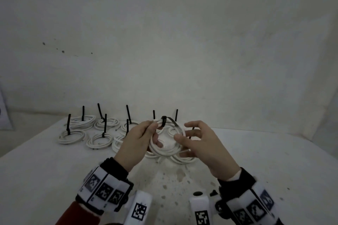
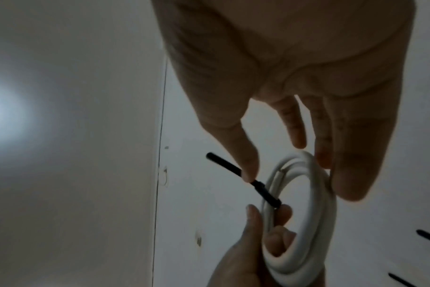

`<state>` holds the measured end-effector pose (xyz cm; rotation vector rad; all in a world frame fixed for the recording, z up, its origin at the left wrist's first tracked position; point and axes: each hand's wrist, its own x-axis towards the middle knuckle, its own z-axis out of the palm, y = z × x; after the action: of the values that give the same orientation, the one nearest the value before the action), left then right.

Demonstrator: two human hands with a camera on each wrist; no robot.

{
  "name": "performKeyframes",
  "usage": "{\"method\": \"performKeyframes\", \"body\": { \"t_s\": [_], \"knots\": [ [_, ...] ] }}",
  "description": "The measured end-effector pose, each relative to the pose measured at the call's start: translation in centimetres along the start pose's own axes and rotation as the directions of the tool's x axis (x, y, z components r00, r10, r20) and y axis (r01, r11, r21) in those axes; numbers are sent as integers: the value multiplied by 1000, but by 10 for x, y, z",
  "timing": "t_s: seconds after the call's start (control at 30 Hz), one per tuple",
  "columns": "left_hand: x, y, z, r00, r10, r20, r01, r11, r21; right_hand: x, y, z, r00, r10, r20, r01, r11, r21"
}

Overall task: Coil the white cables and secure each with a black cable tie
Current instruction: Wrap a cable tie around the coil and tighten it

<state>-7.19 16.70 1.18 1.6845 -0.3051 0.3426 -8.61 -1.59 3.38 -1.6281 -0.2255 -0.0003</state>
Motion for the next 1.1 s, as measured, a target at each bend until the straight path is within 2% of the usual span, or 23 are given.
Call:
{"method": "performKeyframes", "body": {
  "t_s": [0.17,0.27,0.37,0.43,0.53,0.67,0.77,0.8,0.87,0.93,1.0,1.03,1.07,1.1],
  "knots": [
    [-4,-10,15,991,-136,18,137,987,-87,8,8,-11,994,88,68,-90,996,27],
    [-1,-25,34,955,-295,6,290,935,-205,20,21,-23,983,181,14,-181,971,156],
    [8,-35,58,904,-414,108,425,844,-327,30,39,-42,968,241,-68,-217,942,257],
    [23,-47,74,882,-443,160,471,835,-285,37,50,-59,955,275,-112,-232,928,293],
    [53,-63,102,889,-404,215,436,890,-134,53,64,-88,934,296,-200,-221,919,327],
    [92,-73,147,875,-404,267,405,913,53,84,77,-130,906,300,-299,-204,928,311],
    [119,-80,174,887,-379,265,263,884,386,111,87,-152,909,181,-375,-196,981,-2],
    [127,-83,179,889,-380,256,228,852,470,116,87,-155,908,228,-350,-242,970,4],
    [143,-91,187,887,-398,236,212,804,556,132,93,-159,910,230,-345,-292,946,-139],
    [157,-98,190,898,-398,184,213,763,610,151,98,-156,900,221,-375,-303,937,-174],
    [171,-105,191,903,-402,153,212,724,656,165,103,-150,917,178,-358,-325,852,-410],
    [176,-107,191,903,-404,146,194,688,699,168,108,-148,943,123,-309,-288,766,-574],
    [178,-106,190,891,-428,149,188,649,737,175,112,-145,945,130,-300,-300,709,-638],
    [184,-110,191,877,-454,157,170,600,782,184,117,-142,947,145,-286,-300,714,-633]
  ]
}}
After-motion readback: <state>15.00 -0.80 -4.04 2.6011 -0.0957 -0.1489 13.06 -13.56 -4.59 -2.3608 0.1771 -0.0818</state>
